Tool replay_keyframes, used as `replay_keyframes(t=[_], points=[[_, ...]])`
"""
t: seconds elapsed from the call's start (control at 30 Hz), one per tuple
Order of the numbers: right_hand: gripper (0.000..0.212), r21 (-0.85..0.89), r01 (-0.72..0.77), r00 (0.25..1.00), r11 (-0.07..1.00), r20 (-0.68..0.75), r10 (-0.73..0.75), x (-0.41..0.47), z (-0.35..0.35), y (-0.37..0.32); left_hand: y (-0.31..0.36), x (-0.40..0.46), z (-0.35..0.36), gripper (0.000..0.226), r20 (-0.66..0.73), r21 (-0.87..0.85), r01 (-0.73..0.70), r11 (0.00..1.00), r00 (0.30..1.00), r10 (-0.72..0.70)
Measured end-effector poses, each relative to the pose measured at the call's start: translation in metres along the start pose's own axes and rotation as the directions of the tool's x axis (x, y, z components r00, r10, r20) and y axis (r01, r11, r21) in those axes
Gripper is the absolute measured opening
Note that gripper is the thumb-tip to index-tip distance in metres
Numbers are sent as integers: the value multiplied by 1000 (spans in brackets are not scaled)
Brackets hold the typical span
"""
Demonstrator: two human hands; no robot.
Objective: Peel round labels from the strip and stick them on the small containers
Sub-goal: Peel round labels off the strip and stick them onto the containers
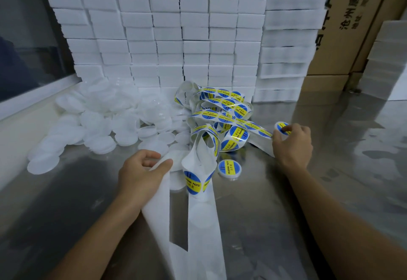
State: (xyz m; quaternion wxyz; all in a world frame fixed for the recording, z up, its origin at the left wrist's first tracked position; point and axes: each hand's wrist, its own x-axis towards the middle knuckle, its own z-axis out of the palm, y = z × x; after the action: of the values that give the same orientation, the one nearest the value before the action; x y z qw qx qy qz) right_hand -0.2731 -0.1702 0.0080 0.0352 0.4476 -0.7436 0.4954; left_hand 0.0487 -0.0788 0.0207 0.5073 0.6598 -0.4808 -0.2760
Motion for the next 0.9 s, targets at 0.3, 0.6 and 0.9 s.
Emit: replay_keyframes(t=[0.3,0.6,0.9], points=[[24,-108,13,959,994,283,18,41,11,17,1,1,0,14,-2,-31,-53,998,999,53],[17,-45,33,999,998,-21,-34,34,-6,19,4,-3,1,13,18,-21,-93,995,995,93],[19,31,249,909,968,336,-245,11,-14,20,5,-4,1,12,13,-47,-94,994,995,95]])
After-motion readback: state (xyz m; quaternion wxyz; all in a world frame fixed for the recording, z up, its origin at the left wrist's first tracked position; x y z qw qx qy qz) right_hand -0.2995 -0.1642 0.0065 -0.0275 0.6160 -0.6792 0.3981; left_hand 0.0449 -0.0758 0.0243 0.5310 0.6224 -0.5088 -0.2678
